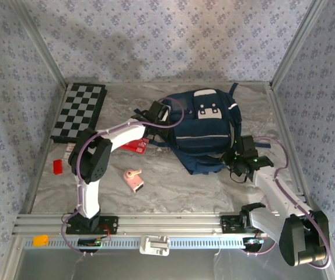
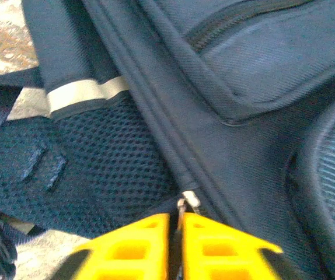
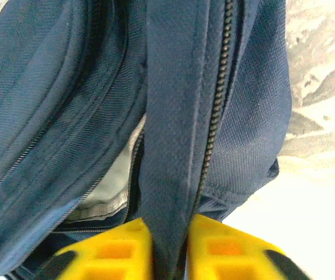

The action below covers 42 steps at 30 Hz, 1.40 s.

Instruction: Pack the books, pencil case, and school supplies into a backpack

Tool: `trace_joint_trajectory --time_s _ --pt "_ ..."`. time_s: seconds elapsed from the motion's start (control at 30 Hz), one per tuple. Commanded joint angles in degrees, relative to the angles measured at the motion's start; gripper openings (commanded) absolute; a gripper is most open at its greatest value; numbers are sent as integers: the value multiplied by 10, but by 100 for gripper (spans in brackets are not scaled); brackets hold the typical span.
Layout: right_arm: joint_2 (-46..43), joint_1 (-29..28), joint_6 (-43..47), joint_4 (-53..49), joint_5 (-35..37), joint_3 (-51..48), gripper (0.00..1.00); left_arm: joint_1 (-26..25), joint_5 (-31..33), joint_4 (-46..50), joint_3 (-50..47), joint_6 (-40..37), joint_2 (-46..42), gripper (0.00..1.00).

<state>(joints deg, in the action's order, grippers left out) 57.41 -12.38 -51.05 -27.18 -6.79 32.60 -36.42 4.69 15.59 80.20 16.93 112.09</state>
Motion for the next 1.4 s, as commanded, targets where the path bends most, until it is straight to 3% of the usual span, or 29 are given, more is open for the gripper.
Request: trace_joint_trajectory --time_s 0.0,0.07,0.33,0.47,0.63,0.83,1.03,1.2,1.37 --pt "-6 -28 17 -17 39 27 39 23 6 55 1 33 -53 26" --pt "-14 -55 16 -26 58 36 49 22 -14 63 -16 49 -89 37" --pt "-13 -238 13 -45 158 86 75 22 -48 105 -129 154 -295 48" --pt "45 -344 73 21 152 111 86 23 -37 156 -180 194 -390 53" --pt "141 -486 170 89 202 159 100 39 -29 208 -238 224 -498 60" --pt "271 -570 228 215 167 188 100 52 -11 266 -286 250 -602 67" --pt "375 -625 264 292 188 220 100 69 -3 292 -307 271 -649 70" --pt "437 -659 279 302 230 261 100 73 -5 298 -310 271 -654 73" --pt "472 -655 249 288 284 277 100 80 1 299 -319 277 -660 75"
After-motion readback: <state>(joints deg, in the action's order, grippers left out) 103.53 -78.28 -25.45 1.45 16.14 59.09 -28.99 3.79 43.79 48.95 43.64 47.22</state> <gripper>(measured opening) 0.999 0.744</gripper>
